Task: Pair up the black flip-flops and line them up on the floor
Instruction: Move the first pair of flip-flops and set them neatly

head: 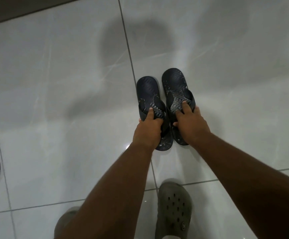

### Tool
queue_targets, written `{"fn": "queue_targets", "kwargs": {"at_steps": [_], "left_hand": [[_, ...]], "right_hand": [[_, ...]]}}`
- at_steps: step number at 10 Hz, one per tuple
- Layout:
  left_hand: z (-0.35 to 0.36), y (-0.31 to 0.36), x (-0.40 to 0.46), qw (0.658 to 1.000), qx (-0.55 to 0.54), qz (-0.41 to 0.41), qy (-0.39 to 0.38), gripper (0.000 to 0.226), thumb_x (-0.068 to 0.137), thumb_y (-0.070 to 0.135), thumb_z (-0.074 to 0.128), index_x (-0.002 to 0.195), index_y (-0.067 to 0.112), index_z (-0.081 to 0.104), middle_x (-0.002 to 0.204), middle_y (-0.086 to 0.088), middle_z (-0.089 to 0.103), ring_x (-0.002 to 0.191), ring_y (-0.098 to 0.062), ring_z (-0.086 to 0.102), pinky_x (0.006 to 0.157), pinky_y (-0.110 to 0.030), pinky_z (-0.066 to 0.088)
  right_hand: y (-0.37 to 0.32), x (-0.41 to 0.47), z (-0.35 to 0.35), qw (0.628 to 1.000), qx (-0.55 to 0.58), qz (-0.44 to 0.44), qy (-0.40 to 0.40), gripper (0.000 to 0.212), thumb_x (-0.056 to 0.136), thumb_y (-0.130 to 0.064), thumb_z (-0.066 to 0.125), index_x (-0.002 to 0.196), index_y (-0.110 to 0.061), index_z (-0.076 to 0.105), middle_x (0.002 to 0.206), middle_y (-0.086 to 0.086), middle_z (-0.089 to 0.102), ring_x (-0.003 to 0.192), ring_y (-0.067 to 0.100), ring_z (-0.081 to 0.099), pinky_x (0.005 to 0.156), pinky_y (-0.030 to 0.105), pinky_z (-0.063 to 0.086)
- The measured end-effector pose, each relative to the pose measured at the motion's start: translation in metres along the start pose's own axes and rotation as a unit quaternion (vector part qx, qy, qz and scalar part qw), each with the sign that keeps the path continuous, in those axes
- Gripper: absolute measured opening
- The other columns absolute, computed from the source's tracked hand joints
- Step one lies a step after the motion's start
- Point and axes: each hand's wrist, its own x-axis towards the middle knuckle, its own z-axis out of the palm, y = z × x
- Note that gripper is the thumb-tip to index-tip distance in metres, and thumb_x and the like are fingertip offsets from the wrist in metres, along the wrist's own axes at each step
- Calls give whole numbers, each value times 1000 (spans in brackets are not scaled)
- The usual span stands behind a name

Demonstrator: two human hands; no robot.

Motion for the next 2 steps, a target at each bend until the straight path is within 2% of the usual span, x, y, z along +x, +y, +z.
{"fn": "queue_targets", "kwargs": {"at_steps": [1,2], "left_hand": [[-2,1,-3,1000,11,10,-3,41,90,19,59,130,21,54,165,-9,9,128,-49,45,107,-52,43],[-13,-6,-16,998,51,23,21,63,89,24,60,145,30,33,165,-12,-3,112,-44,58,97,-51,51]], "right_hand": [[-1,-4,-5,1000,-9,19,-6,54,99,-40,49,147,-20,35,164,9,8,142,51,19,106,64,33],[-4,-21,-12,1000,-11,28,3,71,94,-57,46,153,-27,19,165,5,-1,144,52,13,106,67,30]]}}
